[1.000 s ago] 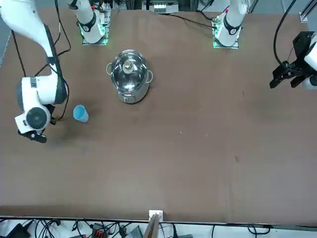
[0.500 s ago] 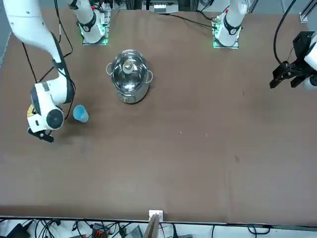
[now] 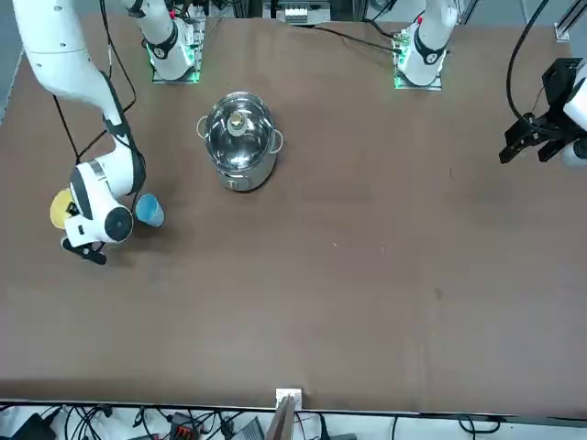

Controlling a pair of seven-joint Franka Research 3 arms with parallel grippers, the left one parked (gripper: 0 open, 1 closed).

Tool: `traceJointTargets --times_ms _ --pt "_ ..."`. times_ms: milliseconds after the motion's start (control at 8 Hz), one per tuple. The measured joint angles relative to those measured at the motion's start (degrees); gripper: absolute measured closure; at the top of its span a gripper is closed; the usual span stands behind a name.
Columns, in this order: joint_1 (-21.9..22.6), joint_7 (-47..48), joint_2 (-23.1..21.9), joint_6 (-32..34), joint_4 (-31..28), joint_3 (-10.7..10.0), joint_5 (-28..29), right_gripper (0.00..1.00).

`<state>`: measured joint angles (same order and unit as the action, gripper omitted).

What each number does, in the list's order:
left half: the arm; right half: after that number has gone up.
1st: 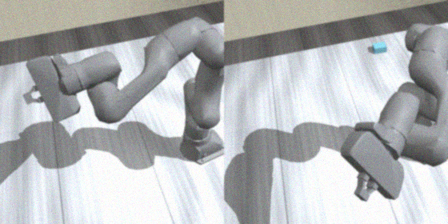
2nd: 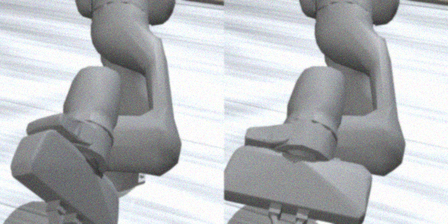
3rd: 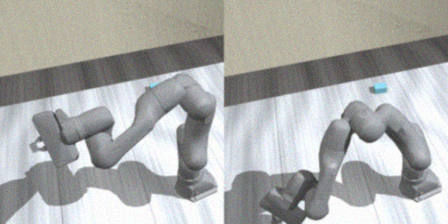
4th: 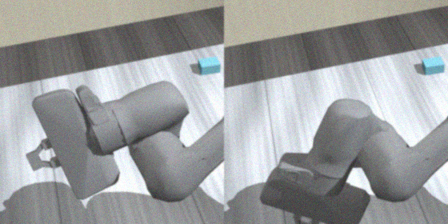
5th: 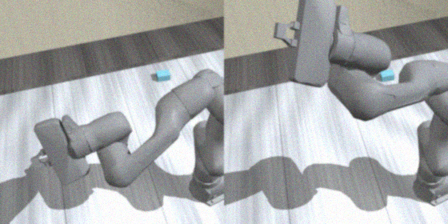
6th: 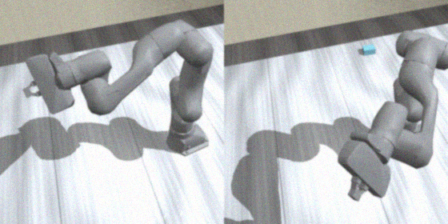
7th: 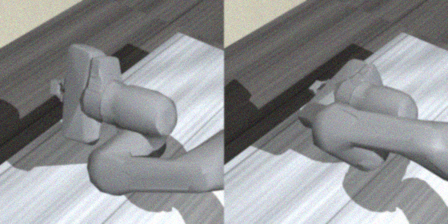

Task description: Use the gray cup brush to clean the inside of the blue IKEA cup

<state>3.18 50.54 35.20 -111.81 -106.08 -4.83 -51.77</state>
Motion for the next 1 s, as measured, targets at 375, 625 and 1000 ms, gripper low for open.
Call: traceJointTargets --times_ms 375,625,1000 --pt "-0.02 0.80 0.61 0.03 0.00 -0.02 -0.33 0.44" --pt "-0.05 1.26 1.37 0.03 0.17 -0.18 -0.53 0.48" --pt "-0.14 1.94 1.92 0.04 0.49 -0.73 -0.75 0.56"
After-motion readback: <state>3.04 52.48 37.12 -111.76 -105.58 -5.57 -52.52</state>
